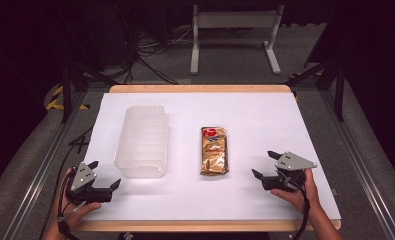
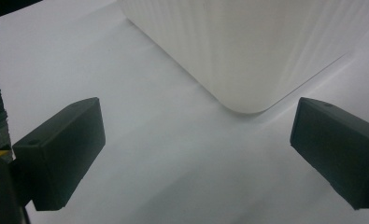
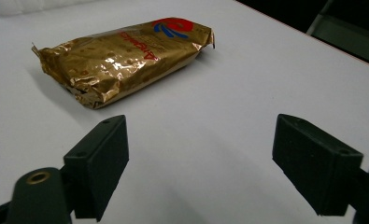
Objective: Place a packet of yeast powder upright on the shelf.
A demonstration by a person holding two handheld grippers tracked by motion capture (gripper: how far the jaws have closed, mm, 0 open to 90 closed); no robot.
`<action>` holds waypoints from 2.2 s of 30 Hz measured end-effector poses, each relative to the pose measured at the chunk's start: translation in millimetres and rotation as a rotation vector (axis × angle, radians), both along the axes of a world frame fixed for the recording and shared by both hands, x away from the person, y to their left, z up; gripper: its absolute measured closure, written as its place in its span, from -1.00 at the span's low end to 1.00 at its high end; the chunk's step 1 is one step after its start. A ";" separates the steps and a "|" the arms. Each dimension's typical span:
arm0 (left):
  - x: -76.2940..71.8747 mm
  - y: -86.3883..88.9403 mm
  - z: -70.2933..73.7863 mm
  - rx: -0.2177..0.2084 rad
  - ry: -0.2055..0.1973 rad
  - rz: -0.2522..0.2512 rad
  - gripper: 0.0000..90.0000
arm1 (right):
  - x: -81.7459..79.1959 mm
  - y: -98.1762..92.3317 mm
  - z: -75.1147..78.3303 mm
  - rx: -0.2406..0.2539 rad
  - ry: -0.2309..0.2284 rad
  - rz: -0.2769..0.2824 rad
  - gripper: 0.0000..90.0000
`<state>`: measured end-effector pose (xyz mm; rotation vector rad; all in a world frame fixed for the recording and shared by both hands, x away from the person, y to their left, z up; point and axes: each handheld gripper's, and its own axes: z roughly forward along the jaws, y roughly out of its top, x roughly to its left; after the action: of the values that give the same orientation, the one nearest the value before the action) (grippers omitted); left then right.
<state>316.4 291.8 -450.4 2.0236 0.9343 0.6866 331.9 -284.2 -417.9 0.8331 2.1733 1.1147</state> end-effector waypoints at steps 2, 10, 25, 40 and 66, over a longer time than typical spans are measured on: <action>0.2 -0.6 -0.3 0.005 0.000 -0.007 -0.91 | 5.0 3.9 2.0 0.001 0.004 0.015 -0.49; 0.6 -3.4 -1.2 0.008 0.004 -0.018 -0.91 | 30.4 30.1 16.4 0.038 0.038 0.052 -0.28; -0.4 -8.9 -2.9 0.038 0.012 -0.035 -0.91 | 103.7 62.3 19.1 0.120 0.137 0.026 -0.24; -0.7 -10.6 -4.9 0.064 0.014 -0.041 -0.91 | 160.9 94.0 4.5 0.068 0.256 -0.002 -0.17; -1.4 -11.6 -5.5 0.075 0.017 -0.049 -0.91 | 186.1 102.2 -12.1 0.176 0.442 0.030 0.73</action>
<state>315.0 280.2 -455.9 2.1145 0.8778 0.6881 518.0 -181.9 -430.0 1.2252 2.4698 1.2426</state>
